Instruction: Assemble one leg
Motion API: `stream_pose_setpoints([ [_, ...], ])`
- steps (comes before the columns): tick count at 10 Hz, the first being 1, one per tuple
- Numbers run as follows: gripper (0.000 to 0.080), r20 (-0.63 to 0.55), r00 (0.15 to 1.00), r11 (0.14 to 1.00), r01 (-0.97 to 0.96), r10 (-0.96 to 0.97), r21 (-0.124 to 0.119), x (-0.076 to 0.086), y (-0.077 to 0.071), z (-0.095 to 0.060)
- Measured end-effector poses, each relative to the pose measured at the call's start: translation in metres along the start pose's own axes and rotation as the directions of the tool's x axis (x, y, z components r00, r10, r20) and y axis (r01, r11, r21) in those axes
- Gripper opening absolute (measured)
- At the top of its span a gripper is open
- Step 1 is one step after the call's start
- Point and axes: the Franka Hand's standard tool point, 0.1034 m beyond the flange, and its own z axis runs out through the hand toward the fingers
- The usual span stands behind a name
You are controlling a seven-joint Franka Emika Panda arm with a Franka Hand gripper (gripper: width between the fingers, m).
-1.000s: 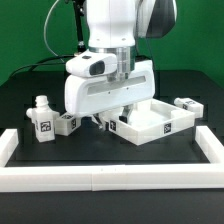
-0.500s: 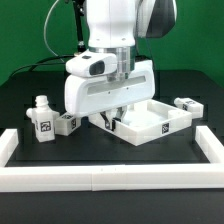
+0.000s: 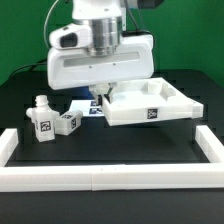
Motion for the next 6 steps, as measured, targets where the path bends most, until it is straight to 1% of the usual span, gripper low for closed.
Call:
stream_pose_setpoints([
  [1, 0.0054, -0.001, 1.0, 1.0, -0.003, 0.003, -0.002, -0.001, 0.002, 0.001],
  [4, 0.0054, 0.011, 1.0, 1.0, -0.004, 0.004, 0.002, -0.001, 0.001, 0.005],
  [5, 0.0054, 0.058, 0.998, 0.999, -0.025, 0.024, 0.021, 0.009, 0.002, 0.007],
  [6, 0.0054, 0.058, 0.998, 0.999, -0.024, 0.023, 0.025, 0.034, 0.009, 0.004],
])
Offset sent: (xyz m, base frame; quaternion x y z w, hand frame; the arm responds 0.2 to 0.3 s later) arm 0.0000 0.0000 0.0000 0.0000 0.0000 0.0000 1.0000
